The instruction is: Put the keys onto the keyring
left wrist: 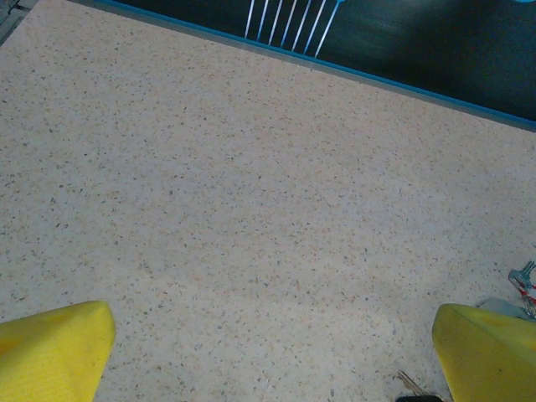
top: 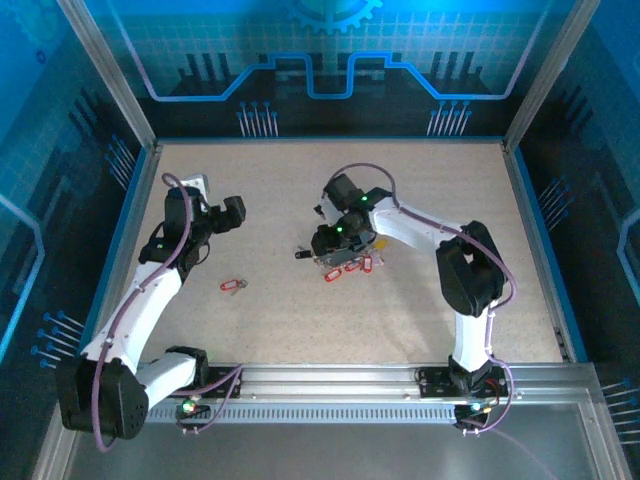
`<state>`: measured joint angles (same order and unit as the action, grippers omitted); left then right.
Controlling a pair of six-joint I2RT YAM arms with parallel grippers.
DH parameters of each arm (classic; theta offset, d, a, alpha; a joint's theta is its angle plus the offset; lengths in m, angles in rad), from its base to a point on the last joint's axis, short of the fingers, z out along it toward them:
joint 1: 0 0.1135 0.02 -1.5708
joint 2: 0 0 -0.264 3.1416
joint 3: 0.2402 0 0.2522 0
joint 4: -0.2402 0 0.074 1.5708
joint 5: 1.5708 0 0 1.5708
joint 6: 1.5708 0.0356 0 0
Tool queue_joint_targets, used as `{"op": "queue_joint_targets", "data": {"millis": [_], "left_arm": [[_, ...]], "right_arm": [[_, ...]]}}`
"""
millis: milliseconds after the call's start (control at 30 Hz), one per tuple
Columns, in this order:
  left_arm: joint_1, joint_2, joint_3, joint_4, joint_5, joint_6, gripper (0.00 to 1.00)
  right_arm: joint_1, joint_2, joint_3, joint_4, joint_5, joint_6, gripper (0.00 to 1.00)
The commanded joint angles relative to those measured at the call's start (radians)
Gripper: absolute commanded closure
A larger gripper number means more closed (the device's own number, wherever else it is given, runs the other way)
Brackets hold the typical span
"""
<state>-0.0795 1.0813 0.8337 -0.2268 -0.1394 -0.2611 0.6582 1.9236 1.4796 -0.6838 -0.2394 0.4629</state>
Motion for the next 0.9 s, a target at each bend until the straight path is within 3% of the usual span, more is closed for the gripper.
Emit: {"op": "queue_joint_targets", "data": {"millis": [0,133,267,333,400,633,867], "left_arm": [[0.001,-0.022,-0.013,0.026,0.012,-0.008,0.01],[0.001,-0.026,-0.011,0.021,0.012,-0.006,0.01],[0.001,-0.029,-0.015,0.031,0.012,-0.003,0.01],[0.002,-0.030,-0.011,0.027,0.014,0.000,0.01],[0.001,-0.033,-0.014,0.029,0.007,-0.001,0.01],[0.001,-0.032,-0.018,0.034,0.011,-0.001,0.01],[0.001,-0.029,-0.022,0.038,0.010,-0.001,0.01]], "right_arm": [[0.034,0.052,0.039,-0.032,0.102,0.311,0.66],[0.046,0.145,0.119,-0.075,0.165,0.296,0.61],[0.096,0.238,0.276,-0.220,0.390,0.184,0.53],[0.117,0.259,0.295,-0.226,0.450,0.154,0.34],[0.137,0.281,0.315,-0.248,0.519,0.131,0.28],[0.152,0.296,0.291,-0.277,0.664,0.078,0.25],[0.129,0.210,0.129,-0.283,0.755,0.088,0.24]]}}
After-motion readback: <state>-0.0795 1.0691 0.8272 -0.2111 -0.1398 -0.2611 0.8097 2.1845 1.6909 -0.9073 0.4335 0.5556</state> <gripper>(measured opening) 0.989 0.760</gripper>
